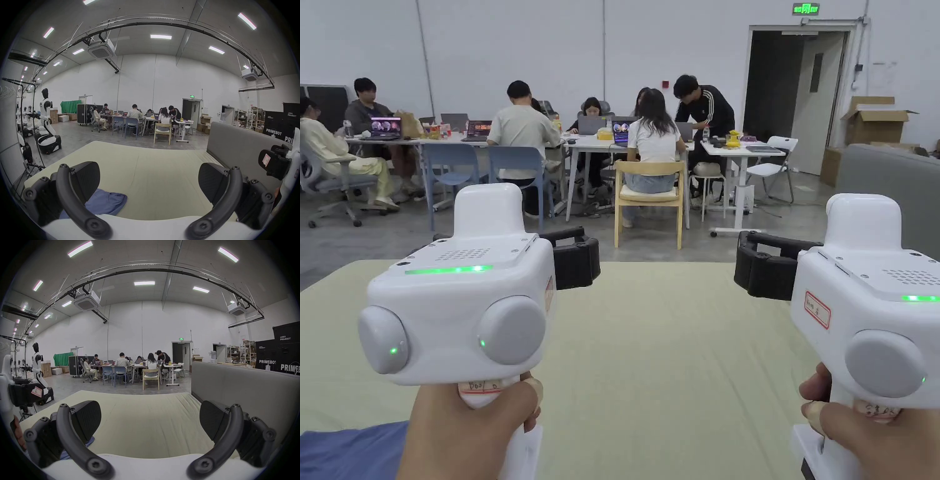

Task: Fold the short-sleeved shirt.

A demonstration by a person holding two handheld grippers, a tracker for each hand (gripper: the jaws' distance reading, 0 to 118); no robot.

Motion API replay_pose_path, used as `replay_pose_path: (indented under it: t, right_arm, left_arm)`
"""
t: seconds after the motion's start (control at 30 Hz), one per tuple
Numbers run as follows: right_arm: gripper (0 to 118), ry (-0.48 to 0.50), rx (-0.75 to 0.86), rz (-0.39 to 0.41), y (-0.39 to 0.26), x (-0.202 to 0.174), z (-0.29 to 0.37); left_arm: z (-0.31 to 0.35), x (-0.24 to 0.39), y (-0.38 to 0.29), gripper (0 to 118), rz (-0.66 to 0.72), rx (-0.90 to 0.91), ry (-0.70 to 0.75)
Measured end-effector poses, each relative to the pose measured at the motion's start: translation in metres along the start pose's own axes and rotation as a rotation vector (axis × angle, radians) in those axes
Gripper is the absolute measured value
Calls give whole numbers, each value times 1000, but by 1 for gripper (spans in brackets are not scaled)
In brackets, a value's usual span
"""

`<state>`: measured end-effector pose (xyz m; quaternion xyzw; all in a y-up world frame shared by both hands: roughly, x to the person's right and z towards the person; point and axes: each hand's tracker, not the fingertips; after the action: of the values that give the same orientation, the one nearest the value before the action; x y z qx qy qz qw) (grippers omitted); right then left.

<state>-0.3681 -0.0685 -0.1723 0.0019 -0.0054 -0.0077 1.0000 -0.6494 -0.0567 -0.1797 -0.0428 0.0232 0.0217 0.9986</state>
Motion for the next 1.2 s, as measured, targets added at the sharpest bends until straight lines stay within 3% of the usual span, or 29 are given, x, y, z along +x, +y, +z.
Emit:
replay_pose_path:
  t: [1.2]
  right_arm:
    - [118, 5, 3, 3, -4, -1, 4]
  left_arm:
    - [4, 6, -2, 118, -7, 7, 4]
